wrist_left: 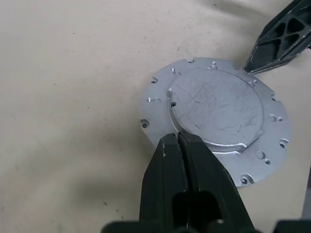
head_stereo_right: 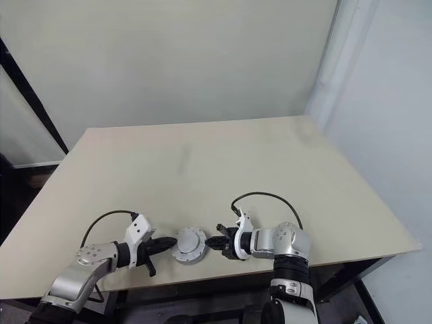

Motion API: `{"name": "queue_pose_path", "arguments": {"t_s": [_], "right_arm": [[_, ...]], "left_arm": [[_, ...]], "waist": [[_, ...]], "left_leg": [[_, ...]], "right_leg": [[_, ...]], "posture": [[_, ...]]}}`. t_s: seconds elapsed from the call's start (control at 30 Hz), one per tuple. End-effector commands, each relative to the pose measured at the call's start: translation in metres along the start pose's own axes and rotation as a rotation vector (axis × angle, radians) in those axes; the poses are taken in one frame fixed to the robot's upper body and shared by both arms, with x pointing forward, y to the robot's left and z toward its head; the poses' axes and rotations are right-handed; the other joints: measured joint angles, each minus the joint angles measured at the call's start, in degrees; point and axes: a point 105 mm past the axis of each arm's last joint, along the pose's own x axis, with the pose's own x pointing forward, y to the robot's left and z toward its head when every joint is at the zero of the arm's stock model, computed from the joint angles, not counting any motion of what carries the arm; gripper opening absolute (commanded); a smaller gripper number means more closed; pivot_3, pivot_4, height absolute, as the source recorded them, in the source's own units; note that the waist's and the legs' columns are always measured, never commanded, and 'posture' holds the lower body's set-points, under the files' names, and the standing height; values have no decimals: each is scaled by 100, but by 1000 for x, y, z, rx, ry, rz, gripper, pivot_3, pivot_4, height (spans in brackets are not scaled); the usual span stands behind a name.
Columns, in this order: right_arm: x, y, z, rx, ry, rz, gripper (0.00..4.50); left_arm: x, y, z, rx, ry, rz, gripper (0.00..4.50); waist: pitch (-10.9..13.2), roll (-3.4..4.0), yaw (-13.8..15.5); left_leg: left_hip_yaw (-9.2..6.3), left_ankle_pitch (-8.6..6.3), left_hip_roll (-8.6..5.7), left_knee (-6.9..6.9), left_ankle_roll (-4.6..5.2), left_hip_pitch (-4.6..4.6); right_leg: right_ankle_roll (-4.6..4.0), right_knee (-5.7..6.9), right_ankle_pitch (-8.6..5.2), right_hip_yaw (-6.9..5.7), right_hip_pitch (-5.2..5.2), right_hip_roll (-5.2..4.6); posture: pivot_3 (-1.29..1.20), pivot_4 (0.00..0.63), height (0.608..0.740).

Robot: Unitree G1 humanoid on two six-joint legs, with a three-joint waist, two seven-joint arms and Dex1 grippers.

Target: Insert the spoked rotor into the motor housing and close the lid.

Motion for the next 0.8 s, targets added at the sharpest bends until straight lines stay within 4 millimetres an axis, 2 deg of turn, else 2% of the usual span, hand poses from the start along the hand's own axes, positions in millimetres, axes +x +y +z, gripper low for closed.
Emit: {"name": "queue_pose_path", "arguments": {"t_s": [0.03,0.1,0.33,0.47,0.8], "right_arm": [[10,16,-5,-68,7,59,244],[8,17,-6,-74,16,72,693],[0,5,3,-33,-3,26,3065],[2,2,3,-23,3,10,4450],[15,11,3,8,-10,53,4484]], "left_arm": [[5,-5,-5,-6,25,-22,0],[5,-6,-5,-6,26,-23,0],[6,-6,-5,-5,26,-25,0],[6,-6,-5,-5,24,-26,0],[7,-6,-5,-6,20,-22,0]], "waist": [[0,0,-1],[1,1,-1],[3,5,24],[2,3,45],[2,4,50]], "left_leg": [[0,0,1,-3,0,1],[-3,0,5,-4,0,3],[-6,0,1,-2,-1,-1],[-1,-1,-7,-13,0,-9],[-3,0,-5,-12,0,-1]], "right_leg": [[0,0,0,0,-1,1],[0,1,0,0,-2,7],[-1,-1,0,0,-14,6],[1,-16,1,8,-9,0],[0,-15,0,6,-11,1]], "posture": [[0,0,740],[0,0,740],[0,0,740],[0,0,740],[0,0,740]]}}
